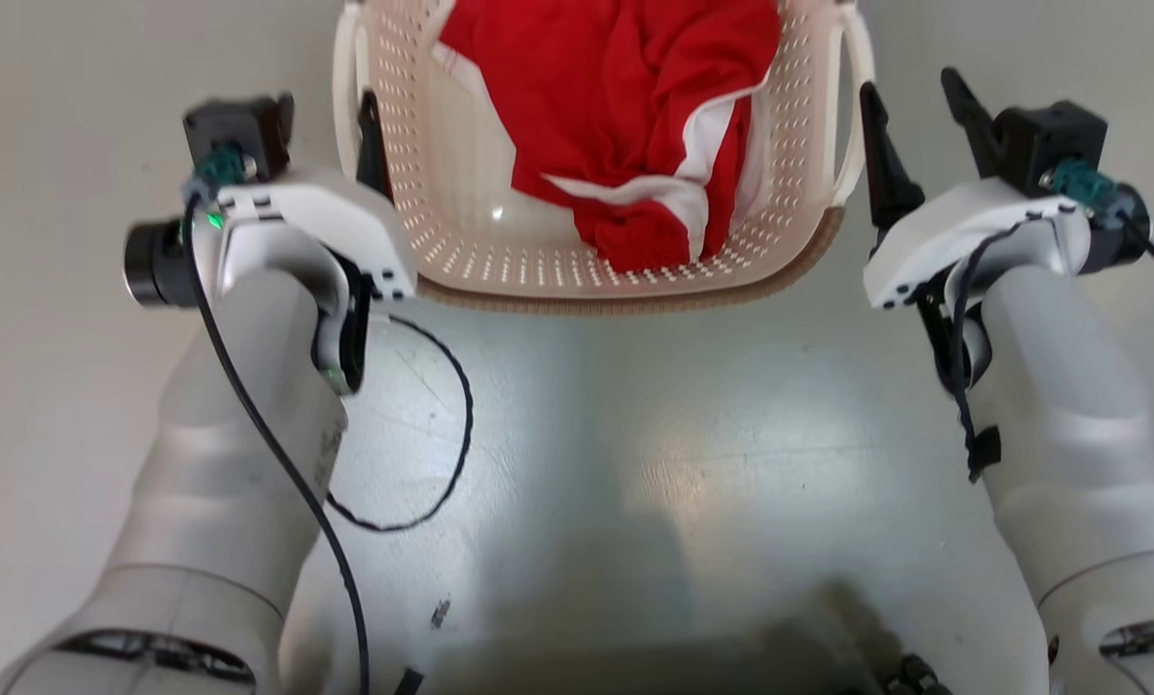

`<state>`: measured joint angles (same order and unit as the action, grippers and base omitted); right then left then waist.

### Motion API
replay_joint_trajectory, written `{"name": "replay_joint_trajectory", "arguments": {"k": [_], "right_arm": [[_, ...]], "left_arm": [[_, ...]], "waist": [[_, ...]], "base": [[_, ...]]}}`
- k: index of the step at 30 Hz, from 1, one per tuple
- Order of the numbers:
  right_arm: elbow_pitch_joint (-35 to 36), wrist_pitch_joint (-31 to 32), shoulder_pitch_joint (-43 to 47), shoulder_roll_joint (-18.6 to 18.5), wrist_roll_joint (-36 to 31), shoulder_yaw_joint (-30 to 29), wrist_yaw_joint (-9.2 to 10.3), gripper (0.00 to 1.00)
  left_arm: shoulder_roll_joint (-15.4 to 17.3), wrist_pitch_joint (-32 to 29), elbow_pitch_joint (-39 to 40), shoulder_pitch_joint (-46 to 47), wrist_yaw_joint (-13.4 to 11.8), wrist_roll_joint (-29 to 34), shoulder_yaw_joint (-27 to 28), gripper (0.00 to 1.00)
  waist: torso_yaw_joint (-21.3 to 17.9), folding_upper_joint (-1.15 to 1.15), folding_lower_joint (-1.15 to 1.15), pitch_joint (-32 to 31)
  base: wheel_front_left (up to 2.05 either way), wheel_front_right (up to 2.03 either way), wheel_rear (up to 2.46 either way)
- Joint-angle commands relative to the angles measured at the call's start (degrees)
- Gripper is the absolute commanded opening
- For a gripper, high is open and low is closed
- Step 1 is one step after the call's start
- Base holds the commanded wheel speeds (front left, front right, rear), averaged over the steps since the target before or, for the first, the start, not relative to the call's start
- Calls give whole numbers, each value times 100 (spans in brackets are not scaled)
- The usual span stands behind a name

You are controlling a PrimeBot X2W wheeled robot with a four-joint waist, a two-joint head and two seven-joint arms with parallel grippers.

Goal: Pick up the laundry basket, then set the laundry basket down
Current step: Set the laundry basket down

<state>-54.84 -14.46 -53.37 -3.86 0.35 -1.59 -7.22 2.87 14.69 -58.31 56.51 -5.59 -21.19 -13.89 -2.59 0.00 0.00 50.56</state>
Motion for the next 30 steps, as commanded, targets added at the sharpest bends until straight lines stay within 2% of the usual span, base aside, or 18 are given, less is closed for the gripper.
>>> {"name": "replay_joint_trajectory", "arguments": {"k": [1,8,15,23,30], "right_arm": [[137,-53,356,99,74,150,-26,100],[413,-53,752,99,203,447,-26,100],[991,-53,1100,99,166,572,-26,100],[1787,-53,1744,99,-24,486,-26,100],[2135,-53,2380,99,-284,278,-26,100]], "left_arm": [[119,30,108,-314,76,25,174,100],[76,30,480,-896,229,150,507,100],[64,30,972,-1394,349,285,930,100],[35,30,1483,-2152,610,457,1398,100],[14,30,2000,-2903,805,498,1794,100]], "waist": [[-4,0,0,-275],[-36,0,0,-1024],[-67,0,0,-1738],[-40,0,0,-2632],[59,0,0,-3244]], "base": [[0,0,0],[0,0,0],[0,0,0],[0,0,0],[0,0,0]]}}
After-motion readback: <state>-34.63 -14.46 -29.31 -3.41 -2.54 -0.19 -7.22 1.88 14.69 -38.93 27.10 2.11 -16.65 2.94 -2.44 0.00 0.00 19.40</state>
